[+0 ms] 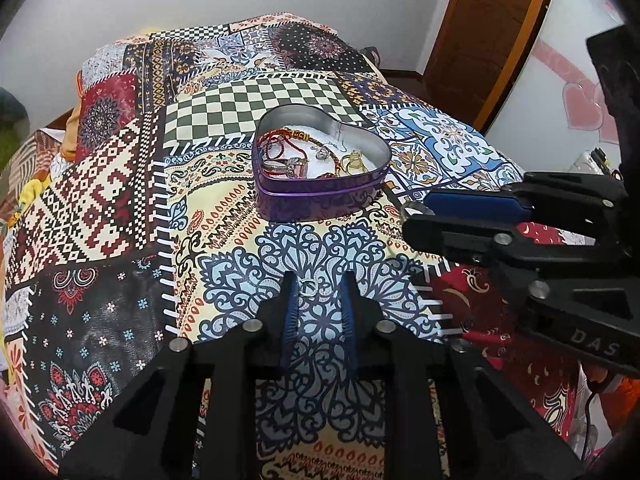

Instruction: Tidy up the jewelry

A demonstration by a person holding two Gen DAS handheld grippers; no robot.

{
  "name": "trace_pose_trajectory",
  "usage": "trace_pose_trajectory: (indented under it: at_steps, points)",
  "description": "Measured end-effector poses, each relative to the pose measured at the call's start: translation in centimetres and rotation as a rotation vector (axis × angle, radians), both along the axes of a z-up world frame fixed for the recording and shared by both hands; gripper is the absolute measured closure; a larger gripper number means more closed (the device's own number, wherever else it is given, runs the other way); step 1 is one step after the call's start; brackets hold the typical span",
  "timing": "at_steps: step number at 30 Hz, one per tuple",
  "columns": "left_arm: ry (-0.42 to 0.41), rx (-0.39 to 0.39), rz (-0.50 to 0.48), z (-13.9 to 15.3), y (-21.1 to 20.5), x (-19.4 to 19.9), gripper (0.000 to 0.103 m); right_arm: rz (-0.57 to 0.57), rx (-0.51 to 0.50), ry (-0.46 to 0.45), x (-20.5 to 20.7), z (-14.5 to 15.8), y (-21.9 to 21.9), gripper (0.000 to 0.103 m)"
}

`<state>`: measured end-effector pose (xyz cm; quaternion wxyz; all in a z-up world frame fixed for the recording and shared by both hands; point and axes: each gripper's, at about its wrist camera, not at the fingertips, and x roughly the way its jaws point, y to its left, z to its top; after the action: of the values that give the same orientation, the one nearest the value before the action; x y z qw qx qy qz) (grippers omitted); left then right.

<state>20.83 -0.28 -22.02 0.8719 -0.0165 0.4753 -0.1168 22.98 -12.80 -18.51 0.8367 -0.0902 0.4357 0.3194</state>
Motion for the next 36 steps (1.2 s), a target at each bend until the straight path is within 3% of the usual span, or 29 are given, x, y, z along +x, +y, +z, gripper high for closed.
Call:
trace_pose_trajectory:
  at_steps: [3, 14, 36]
  points:
    - [-0.001, 0.009, 0.006, -0.1, 0.0, 0.1, 0.096, -0.003, 0.004, -0.004, -0.1, 0.1, -0.1, 0.083]
    - [-0.03, 0.006, -0.007, 0.8, -0.3, -0.8, 0.096, -0.025, 0.025, -0.025, 0.1, 1.1, -0.7, 0.083]
    - [-0.209, 0.003, 0.04, 6.8, 1.2, 1.8, 0.096, -0.066, 0.08, -0.102, 2.8, 3.6, -0.8, 0.083]
